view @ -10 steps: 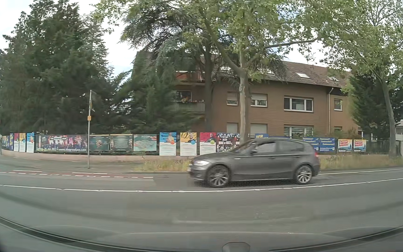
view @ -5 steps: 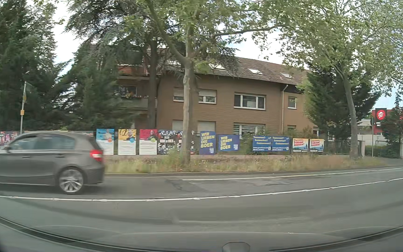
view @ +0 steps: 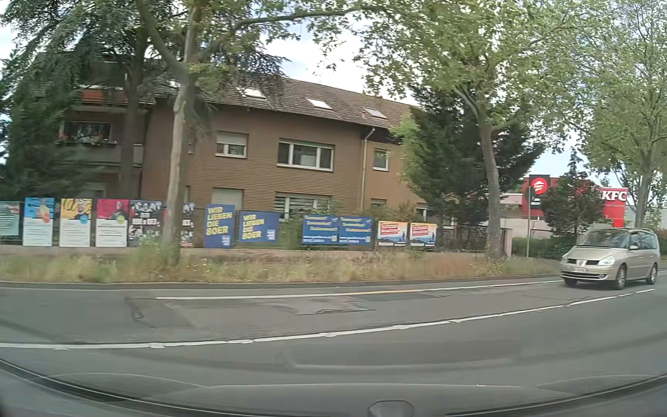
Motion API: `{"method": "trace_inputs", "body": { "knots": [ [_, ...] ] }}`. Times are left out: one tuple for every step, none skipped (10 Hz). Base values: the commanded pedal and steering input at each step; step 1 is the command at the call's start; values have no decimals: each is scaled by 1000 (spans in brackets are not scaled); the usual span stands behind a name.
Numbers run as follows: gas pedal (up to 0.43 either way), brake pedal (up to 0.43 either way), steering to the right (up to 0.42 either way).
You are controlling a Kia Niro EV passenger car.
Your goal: Follow the waypoints while adhering to traffic rules and regulations
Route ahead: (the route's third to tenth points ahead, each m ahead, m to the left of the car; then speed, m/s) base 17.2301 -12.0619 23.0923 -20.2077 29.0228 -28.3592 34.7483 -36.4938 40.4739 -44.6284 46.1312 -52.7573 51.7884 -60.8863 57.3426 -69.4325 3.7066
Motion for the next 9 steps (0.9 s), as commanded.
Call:
{"method": "trace_inputs", "body": {
  "knots": [
    [98,30,584],
    [98,30,575],
    [98,30,560],
    [98,30,542],
    [98,30,527],
    [98,30,517],
    [98,30,506],
    [110,30,490],
    [118,30,464]
  ]
}}
